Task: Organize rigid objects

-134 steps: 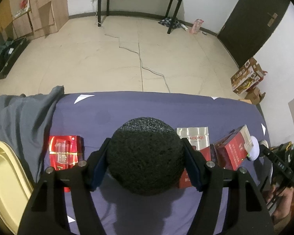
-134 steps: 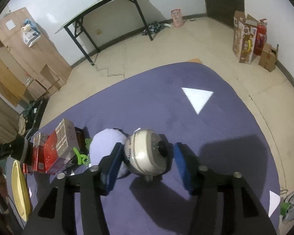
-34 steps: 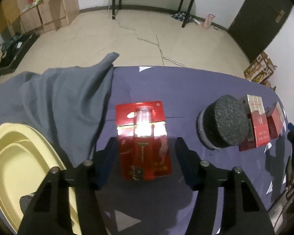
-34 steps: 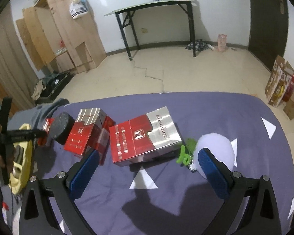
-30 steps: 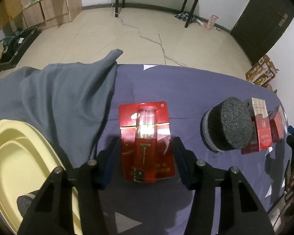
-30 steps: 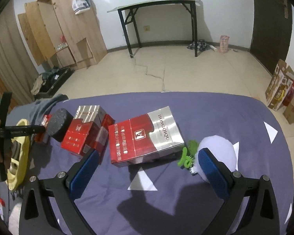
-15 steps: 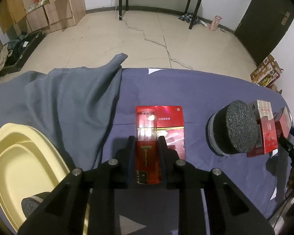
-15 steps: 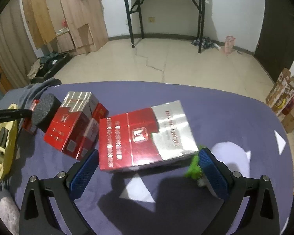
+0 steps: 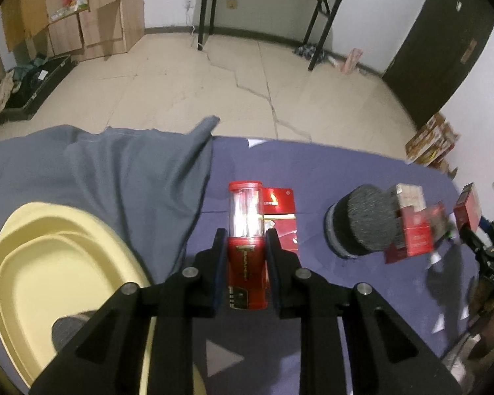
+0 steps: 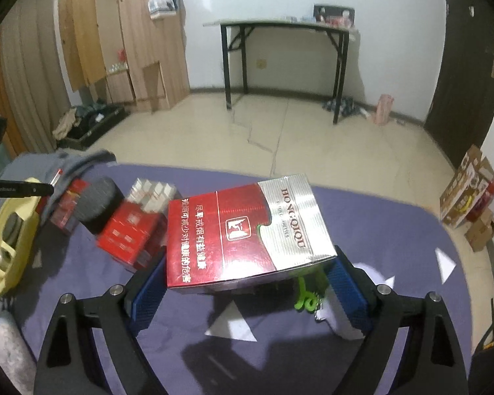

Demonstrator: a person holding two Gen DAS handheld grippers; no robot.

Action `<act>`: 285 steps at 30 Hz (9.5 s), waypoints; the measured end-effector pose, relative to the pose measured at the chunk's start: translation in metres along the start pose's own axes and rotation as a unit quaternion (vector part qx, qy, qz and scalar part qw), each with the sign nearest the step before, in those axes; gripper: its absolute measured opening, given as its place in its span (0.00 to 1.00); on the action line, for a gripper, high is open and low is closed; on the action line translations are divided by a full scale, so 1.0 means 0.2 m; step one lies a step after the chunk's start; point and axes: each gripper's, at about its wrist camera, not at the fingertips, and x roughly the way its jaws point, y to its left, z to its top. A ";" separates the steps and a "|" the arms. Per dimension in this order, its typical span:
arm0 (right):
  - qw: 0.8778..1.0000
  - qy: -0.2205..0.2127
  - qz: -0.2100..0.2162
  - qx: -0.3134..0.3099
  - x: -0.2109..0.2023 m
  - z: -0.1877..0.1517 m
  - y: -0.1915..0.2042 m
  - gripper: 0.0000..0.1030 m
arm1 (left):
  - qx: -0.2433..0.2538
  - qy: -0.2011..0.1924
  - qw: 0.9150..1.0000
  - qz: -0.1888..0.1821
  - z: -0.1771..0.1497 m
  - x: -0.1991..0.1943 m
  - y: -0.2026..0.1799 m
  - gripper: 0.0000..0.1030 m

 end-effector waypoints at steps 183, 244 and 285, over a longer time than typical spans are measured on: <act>0.994 0.099 -0.005 0.039 0.34 0.08 -0.08 1.00 | 0.102 0.008 0.995 0.000 0.01 0.32 -0.64 0.99; 0.931 0.122 0.211 -0.273 0.28 0.24 2.30 0.99 | -0.210 -0.034 0.973 0.088 -0.36 -0.58 1.17 1.00; 0.991 0.070 -0.076 0.086 -0.13 -0.12 -0.17 1.00 | 0.035 0.019 0.998 -0.038 -0.23 0.21 -0.78 1.00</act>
